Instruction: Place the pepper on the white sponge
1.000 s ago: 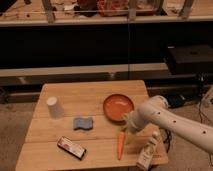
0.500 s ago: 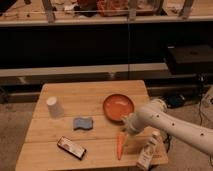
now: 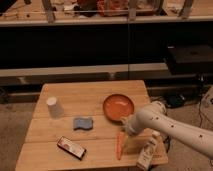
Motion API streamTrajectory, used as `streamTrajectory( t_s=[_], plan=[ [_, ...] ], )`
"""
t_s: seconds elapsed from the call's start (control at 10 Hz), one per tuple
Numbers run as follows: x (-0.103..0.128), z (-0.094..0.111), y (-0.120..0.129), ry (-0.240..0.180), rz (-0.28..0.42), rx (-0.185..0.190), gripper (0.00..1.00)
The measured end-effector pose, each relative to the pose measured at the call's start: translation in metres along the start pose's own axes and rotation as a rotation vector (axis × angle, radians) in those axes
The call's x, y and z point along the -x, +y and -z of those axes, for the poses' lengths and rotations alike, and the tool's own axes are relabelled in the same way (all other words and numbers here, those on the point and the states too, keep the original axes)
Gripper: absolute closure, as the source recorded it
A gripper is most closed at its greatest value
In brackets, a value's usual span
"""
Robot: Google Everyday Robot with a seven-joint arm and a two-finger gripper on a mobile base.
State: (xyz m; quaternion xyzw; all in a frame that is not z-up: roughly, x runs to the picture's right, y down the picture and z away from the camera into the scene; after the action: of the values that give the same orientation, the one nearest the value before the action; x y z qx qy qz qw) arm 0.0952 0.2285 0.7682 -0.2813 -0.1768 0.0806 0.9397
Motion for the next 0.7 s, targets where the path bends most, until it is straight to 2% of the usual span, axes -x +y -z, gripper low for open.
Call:
streamTrajectory(
  t_s=[0.1, 0.3, 0.4, 0.5, 0.6, 0.7],
  plan=[
    [0.000, -0.001, -0.001, 0.010, 0.045, 0.002, 0.20],
    [0.003, -0.008, -0.002, 0.036, 0.241, 0.007, 0.20],
    [0.004, -0.011, -0.002, 0.036, 0.368, 0.014, 0.20],
    [0.004, -0.014, -0.001, 0.021, 0.465, 0.029, 0.20],
    [0.003, -0.017, 0.002, -0.014, 0.602, 0.069, 0.20],
    [0.005, -0.018, 0.003, -0.018, 0.716, 0.114, 0.20]
  ],
)
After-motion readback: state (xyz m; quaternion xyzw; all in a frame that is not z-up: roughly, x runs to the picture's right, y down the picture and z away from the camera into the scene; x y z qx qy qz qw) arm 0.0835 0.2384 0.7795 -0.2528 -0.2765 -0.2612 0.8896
